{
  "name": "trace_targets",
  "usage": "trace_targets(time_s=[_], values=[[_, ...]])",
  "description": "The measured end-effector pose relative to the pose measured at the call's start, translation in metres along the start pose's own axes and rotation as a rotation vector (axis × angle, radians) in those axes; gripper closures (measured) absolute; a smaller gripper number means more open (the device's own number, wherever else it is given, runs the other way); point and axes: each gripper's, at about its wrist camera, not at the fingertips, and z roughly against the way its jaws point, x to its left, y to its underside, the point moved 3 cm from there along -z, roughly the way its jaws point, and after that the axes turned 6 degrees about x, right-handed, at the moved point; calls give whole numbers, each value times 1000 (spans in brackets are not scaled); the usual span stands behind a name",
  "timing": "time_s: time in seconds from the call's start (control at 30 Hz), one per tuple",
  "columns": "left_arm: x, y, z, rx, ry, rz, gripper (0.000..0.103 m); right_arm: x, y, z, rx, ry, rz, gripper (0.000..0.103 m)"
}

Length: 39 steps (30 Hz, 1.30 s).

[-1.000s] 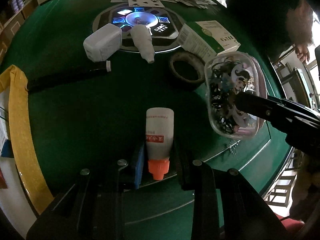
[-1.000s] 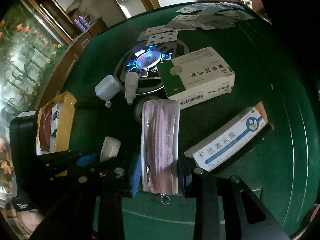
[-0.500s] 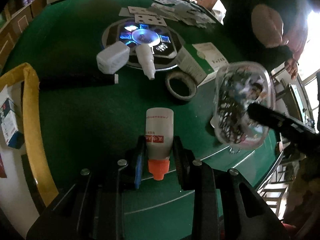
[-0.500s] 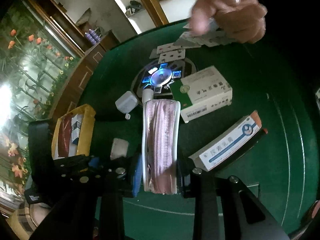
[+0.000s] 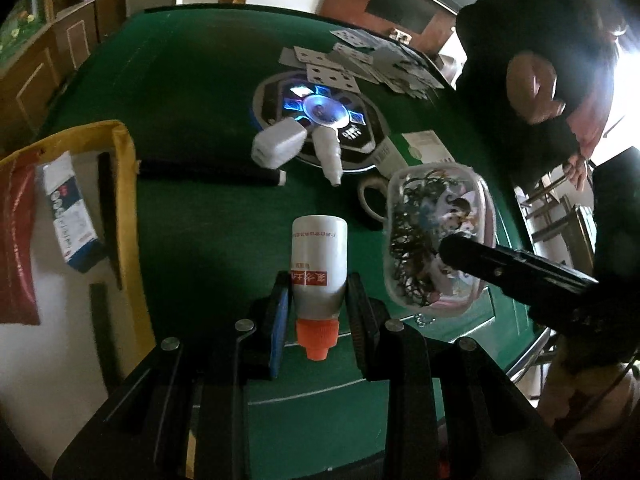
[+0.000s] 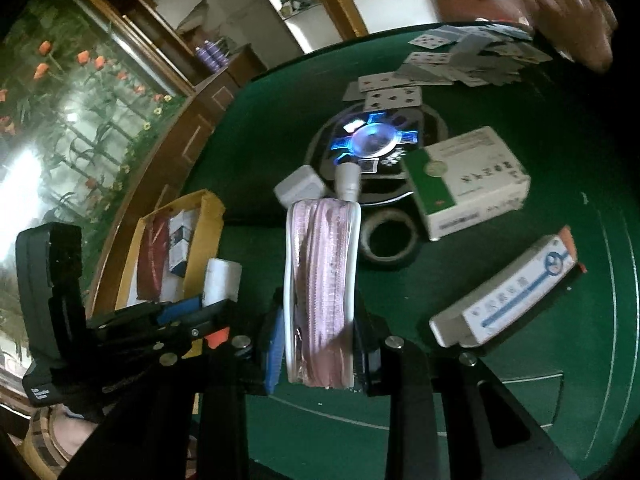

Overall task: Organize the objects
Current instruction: 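Lift the pouch and bottle off the table and turn toward the tray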

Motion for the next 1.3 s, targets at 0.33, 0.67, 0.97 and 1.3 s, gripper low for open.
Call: trace_targets(time_s=[0.33,0.67,0.97,1.3], values=[[19,8,25,-39,-8,49,77,23,2,-13,25,-27,38,75],[39,14,41,-63,-13,83,77,45,6,-18,37,-34,72,75],[62,18,46,-62,-26,109,77,62,10,-22,41,-35,88,75],[84,22,52,-57,-34,127,77,79,12,-35,60,-53,91,75]])
